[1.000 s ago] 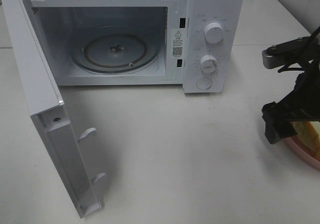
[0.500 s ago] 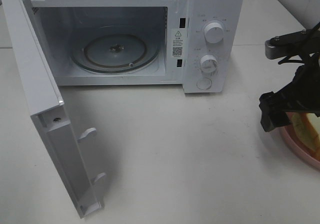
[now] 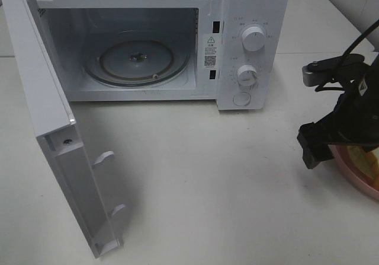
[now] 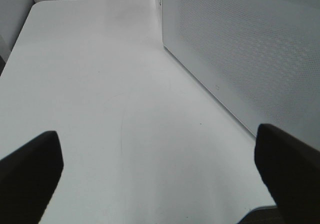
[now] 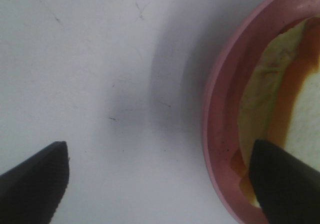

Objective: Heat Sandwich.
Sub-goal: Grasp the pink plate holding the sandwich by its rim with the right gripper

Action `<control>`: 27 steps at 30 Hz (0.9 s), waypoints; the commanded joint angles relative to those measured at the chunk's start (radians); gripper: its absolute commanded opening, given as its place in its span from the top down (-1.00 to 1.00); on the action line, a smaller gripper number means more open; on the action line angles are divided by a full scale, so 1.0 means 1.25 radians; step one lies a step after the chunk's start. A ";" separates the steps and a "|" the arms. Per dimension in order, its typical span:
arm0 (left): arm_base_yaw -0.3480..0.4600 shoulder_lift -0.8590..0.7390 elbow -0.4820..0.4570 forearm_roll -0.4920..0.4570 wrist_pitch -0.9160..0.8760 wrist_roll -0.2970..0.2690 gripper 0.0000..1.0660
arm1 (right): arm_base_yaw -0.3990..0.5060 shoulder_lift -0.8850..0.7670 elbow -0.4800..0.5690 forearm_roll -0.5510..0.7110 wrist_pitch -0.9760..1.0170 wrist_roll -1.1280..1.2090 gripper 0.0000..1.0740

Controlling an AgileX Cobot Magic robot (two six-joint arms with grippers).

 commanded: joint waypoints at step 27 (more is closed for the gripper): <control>0.002 -0.016 -0.001 -0.001 -0.008 0.001 -0.87 | -0.050 0.187 -0.002 -0.035 -0.133 0.015 -0.63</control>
